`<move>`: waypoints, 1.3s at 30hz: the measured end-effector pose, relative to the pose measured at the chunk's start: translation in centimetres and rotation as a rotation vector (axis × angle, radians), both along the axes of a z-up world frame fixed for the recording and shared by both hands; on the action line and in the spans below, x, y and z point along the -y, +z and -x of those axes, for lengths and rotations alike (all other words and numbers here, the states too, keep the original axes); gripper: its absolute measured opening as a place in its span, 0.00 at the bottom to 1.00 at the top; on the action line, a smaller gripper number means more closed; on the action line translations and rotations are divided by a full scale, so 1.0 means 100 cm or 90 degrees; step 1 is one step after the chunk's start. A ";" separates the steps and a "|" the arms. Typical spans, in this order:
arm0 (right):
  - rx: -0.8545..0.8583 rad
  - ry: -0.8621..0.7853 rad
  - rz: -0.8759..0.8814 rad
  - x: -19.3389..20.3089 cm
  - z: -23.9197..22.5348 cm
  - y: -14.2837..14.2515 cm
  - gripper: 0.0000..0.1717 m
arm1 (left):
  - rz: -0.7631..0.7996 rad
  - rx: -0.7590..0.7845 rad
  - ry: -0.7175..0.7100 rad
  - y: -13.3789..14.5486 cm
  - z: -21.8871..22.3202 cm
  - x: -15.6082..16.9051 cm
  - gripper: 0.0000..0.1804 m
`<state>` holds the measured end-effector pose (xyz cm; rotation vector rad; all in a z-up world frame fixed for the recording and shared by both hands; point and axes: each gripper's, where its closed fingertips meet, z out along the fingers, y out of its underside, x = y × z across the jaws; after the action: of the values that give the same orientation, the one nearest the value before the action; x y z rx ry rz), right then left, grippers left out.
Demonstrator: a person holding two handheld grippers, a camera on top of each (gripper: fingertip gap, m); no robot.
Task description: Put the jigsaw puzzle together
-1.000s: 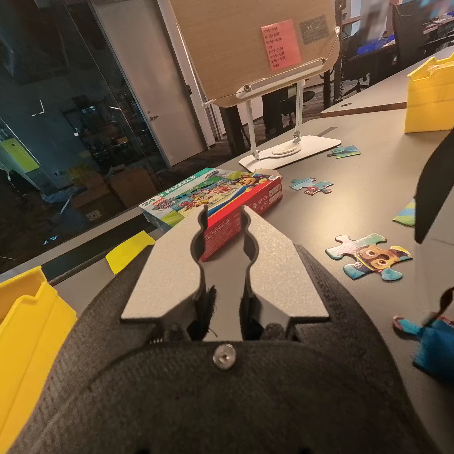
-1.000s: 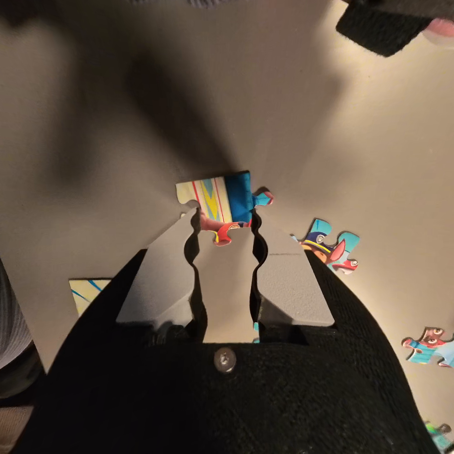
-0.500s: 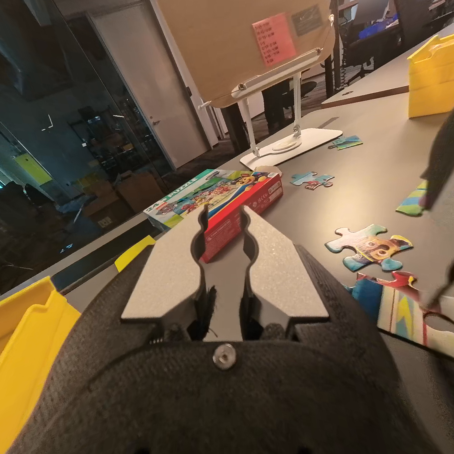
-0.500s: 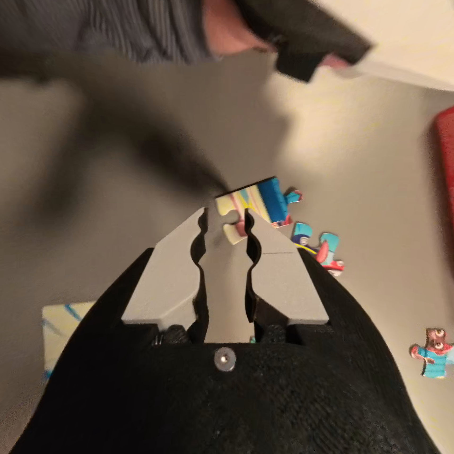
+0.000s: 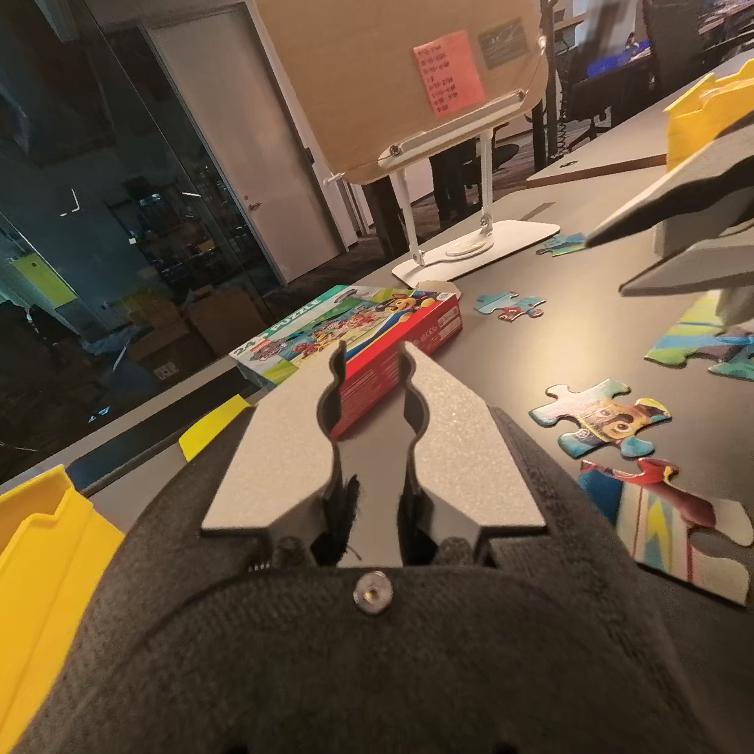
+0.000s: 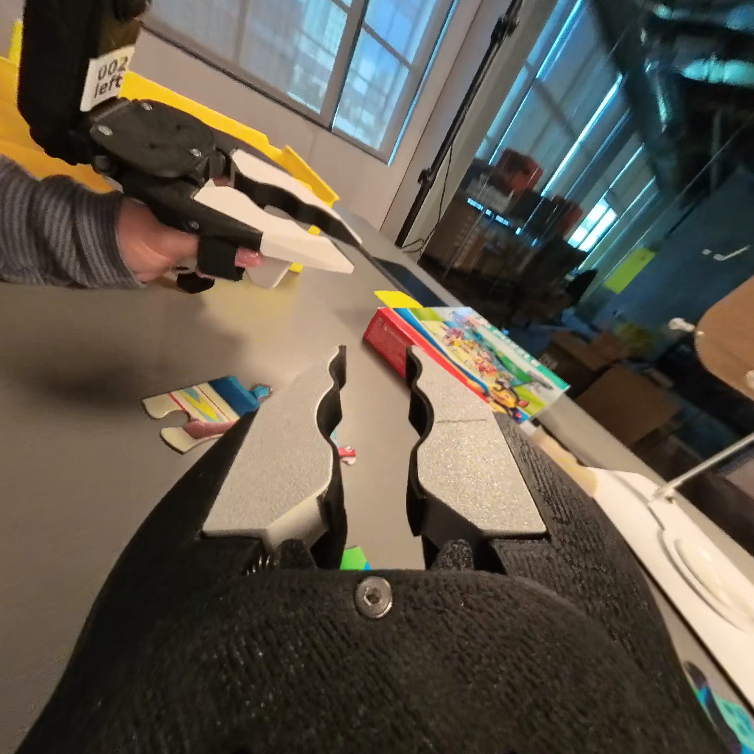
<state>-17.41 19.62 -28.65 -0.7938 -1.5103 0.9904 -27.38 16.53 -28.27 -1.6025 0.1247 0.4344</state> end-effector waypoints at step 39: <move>-0.073 -0.055 0.058 -0.027 -0.004 0.013 0.17 | -0.047 -0.034 0.167 0.011 -0.004 0.043 0.14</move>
<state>-16.96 22.30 -27.35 -0.8458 -1.3301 1.0294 -26.95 12.22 -27.14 -1.5395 -0.0624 0.6779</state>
